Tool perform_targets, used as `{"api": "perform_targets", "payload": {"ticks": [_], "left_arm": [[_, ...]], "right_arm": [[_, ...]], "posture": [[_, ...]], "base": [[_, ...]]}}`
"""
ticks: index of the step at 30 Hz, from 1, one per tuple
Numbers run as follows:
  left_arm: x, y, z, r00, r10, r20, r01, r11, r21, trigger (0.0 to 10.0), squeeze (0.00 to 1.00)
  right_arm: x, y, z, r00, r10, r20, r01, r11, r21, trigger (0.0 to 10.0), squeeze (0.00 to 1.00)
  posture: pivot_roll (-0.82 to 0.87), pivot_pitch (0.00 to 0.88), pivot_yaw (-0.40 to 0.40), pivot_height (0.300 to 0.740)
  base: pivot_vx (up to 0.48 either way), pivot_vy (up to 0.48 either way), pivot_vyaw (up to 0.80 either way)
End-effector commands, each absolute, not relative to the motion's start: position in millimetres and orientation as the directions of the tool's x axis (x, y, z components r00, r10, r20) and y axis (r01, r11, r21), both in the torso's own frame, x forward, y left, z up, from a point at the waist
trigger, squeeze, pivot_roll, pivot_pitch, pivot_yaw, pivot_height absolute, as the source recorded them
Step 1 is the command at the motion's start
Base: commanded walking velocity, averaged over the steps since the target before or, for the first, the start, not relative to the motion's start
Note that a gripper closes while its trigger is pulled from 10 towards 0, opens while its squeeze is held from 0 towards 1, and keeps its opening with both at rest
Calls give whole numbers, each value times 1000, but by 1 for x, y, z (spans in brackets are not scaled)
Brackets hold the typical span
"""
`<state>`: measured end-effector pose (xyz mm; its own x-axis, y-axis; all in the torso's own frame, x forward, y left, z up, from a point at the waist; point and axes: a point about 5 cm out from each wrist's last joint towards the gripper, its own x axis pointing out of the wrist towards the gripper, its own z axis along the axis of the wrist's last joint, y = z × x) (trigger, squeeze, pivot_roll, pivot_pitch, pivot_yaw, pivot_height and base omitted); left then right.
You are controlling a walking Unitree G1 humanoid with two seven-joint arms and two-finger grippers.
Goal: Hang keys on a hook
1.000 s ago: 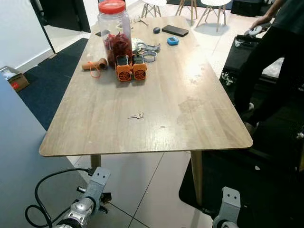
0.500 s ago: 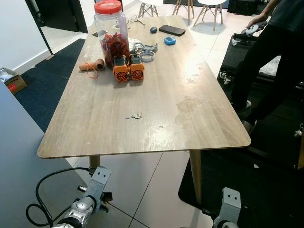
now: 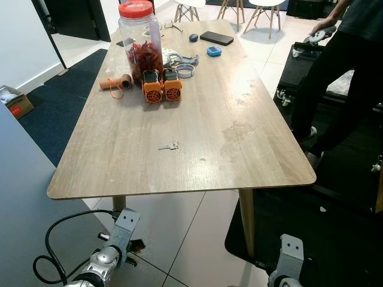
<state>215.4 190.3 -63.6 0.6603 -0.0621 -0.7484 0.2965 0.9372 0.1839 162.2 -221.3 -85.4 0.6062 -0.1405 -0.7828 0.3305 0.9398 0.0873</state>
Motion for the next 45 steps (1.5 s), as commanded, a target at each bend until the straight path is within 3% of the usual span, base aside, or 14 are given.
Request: {"api": "perform_targets", "payload": {"ticks": [1,13,25,36,45], "left_arm": [[212,189,-66,647,-71,-759,314,932,180,10000,0],[214,196,-64,651,-50,-758,297,935,194,10000,0],[215,200,-63,637,-65,-768,304,937,172,10000,0],[217,195,-62,638,-85,-765,329,929,171,10000,0],[210,198,-66,654,-45,-755,260,951,168,10000,0]], "right_arm": [[162,-222,-85,608,-144,-781,339,936,92,10000,0],[163,-213,-87,607,-129,-784,332,938,103,10000,0],[160,-198,-90,606,-117,-787,346,929,128,10000,0],[141,-189,-99,561,-96,-823,297,950,92,10000,0],[160,-190,-92,584,-47,-811,156,986,55,10000,0]], "posture": [[23,51,40,740],[30,17,29,740],[7,40,85,740],[48,31,58,740],[109,30,-44,740]], "base": [[0,0,0],[0,0,0],[0,0,0],[0,0,0],[0,0,0]]}}
